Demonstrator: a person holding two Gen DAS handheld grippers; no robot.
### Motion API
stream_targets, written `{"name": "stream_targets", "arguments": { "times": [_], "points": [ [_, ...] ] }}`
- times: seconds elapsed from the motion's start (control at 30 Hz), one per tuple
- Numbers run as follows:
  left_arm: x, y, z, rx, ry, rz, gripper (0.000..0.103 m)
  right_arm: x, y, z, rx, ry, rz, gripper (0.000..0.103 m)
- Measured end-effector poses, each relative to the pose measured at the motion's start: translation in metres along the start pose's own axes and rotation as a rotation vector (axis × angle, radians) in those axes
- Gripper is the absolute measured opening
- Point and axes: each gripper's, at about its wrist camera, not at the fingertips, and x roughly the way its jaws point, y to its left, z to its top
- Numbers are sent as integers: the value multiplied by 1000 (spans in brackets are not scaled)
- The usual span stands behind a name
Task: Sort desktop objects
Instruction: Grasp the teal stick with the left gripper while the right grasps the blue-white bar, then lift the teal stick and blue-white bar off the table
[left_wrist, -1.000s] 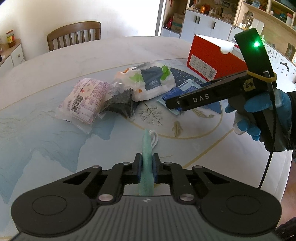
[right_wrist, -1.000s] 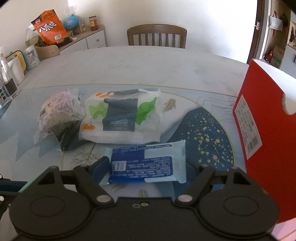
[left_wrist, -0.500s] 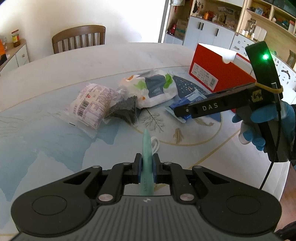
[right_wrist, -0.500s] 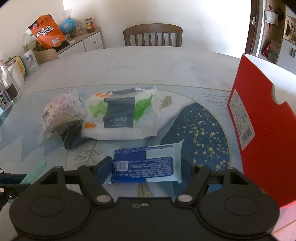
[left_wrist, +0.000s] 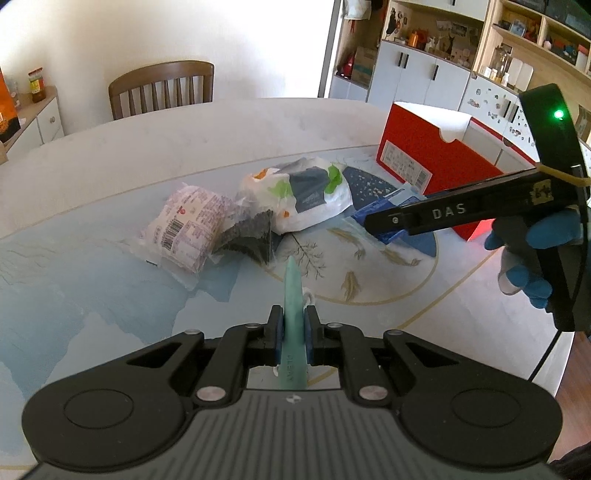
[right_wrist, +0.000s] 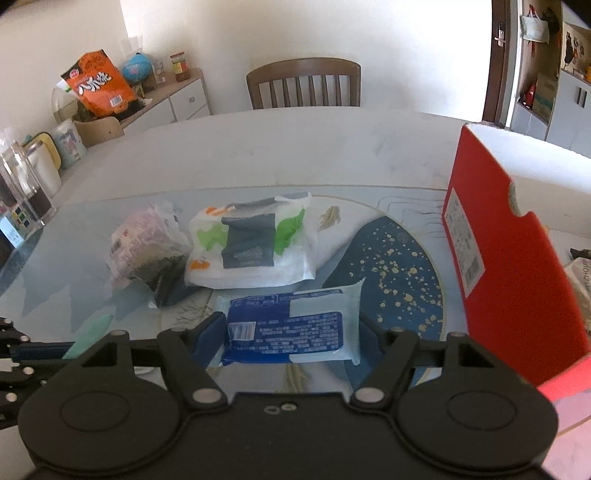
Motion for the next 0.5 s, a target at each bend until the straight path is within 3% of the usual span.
{"name": "stream_targets", "arguments": {
  "times": [0.03,0.07,0.3,0.43,0.5],
  "points": [
    [-2,-1,1,-1,-3,0,10,-3,0,2,0,3,0,41],
    [-3,-1,3,-2,-6,0,10,-4,0,4,4,19,4,46],
    [-7,-8,8,-4,-22,8,10,-1,0,4,-29,57,-20,45],
    [-8,-9,6,-11,-19,14,10,0,-5,0,-24,66,-19,51],
    [-8,-8,5,-16,-17,14,10,0,-7,-2,-16,63,-15,60]
  ]
}}
